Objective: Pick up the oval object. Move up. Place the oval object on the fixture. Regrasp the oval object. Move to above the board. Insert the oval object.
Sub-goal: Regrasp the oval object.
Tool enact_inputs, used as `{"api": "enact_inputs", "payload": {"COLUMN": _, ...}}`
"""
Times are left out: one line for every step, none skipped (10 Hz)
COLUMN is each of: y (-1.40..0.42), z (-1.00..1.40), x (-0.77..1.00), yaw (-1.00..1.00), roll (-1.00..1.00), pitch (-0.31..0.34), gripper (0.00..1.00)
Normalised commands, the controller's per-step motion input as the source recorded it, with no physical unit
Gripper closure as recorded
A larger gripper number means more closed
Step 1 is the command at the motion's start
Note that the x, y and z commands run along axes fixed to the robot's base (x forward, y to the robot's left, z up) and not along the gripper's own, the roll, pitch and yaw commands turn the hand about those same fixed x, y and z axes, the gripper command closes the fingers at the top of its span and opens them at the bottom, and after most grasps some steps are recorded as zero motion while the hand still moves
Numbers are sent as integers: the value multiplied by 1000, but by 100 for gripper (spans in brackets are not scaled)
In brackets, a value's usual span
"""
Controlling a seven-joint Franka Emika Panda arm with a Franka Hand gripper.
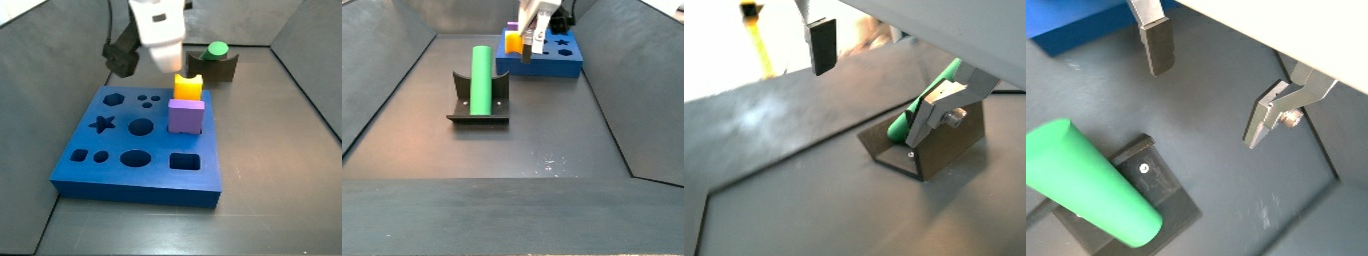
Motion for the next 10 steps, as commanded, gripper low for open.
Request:
{"api": "enact_inputs", "payload": {"y": -10, "z": -36, "x": 10, "yaw": -617, "roll": 636, "pitch": 593, "gripper": 0}}
{"api": "enact_inputs", "payload": {"y": -8, "z": -22, "x": 36, "yaw": -324, "roll": 423, "pitch": 695, "gripper": 0}}
{"api": "enact_inputs", "payload": {"y": -6, "z": -18, "x": 50, "yaw": -190, "roll": 350, "pitch": 707, "gripper": 0}}
{"api": "enact_inputs", "payload": {"y": -25, "z": -26, "x": 60, "yaw": 114, "roll": 250, "pitch": 673, "gripper": 0}}
{"api": "enact_inputs", "payload": {"y": -40, "z": -7, "x": 65, "yaw": 244, "roll": 206, "pitch": 631, "gripper": 0}}
{"api": "enact_inputs", "payload": {"y": -49, "z": 3, "x": 72, "yaw": 340, "roll": 169, "pitch": 556, "gripper": 0}}
{"api": "enact_inputs", "payload": {"y": -41, "z": -10, "x": 69, "yaw": 425, "roll": 142, "pitch": 407, "gripper": 0}}
{"api": "enact_inputs", "payload": {"y": -41, "z": -11, "x": 69, "yaw": 451, "roll": 123, "pitch": 290, "gripper": 0}}
{"api": "enact_inputs", "payload": {"y": -38, "z": -6, "x": 62, "yaw": 434, "roll": 97, "pitch": 154, "gripper": 0}}
{"api": "enact_inputs", "payload": {"y": -36, "z": 1, "x": 58, "yaw": 399, "roll": 76, "pitch": 72, "gripper": 0}}
